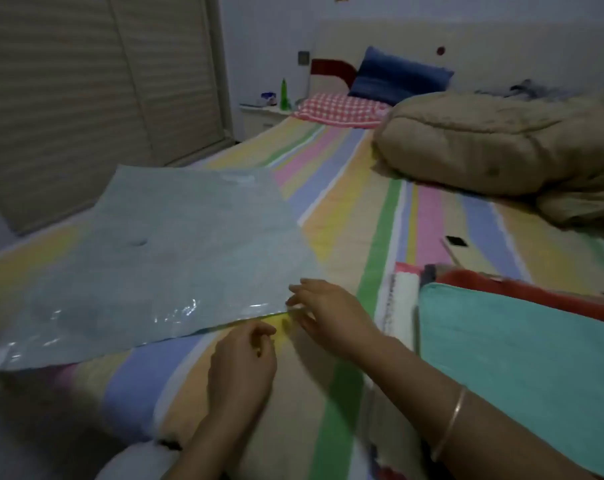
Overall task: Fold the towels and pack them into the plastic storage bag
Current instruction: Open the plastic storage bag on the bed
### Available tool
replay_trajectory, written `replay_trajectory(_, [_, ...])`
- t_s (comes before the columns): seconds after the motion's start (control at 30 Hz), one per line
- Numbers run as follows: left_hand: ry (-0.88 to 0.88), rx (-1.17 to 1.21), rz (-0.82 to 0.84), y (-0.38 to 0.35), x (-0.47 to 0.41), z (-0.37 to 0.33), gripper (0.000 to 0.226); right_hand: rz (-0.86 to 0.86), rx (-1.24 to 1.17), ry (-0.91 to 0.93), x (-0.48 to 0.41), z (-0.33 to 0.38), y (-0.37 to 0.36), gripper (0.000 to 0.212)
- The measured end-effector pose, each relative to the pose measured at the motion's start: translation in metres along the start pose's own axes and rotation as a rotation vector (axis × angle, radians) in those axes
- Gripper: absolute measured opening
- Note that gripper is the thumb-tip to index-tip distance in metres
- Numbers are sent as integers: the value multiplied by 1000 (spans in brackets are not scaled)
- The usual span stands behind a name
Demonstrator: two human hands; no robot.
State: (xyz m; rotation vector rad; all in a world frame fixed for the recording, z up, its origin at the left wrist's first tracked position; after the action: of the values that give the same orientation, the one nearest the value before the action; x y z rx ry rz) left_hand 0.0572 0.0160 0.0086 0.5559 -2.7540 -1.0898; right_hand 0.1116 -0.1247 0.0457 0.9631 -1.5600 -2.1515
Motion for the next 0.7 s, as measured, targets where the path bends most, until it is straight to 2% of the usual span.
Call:
replay_trajectory(0.07, [111, 140, 68, -6, -11, 10, 22, 93, 15, 38, -23, -3, -18, 31])
replay_trajectory(0.17, [357, 393, 239, -16, -13, 22, 21, 237, 93, 57, -41, -12, -41, 26])
replay_trajectory(0.27, [585, 731, 325, -18, -18, 27, 15, 264, 121, 18, -37, -20, -41, 28])
replay_trajectory(0.37, [598, 790, 340, -20, -28, 22, 21, 282, 205, 22, -30, -23, -33, 35])
replay_trajectory(0.57, [538, 767, 344, -34, -30, 3, 28, 202, 259, -161, 9, -29, -5, 23])
replay_trajectory(0.7, [555, 823, 370, -31, -14, 6, 30, 51, 49, -258, 28, -16, 0, 15])
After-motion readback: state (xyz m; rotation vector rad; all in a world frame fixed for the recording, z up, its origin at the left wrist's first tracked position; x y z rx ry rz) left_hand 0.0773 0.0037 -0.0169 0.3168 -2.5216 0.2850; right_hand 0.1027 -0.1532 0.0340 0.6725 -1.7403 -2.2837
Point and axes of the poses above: each hand's wrist, its own x-axis away from the middle knuckle, its own y-axis out of the back of the hand, z = x × y, the point moved 6 cm from there along -x, towards the middle knuckle, and after that the axes turned 10 degrees about y, right-handed, at the moved point
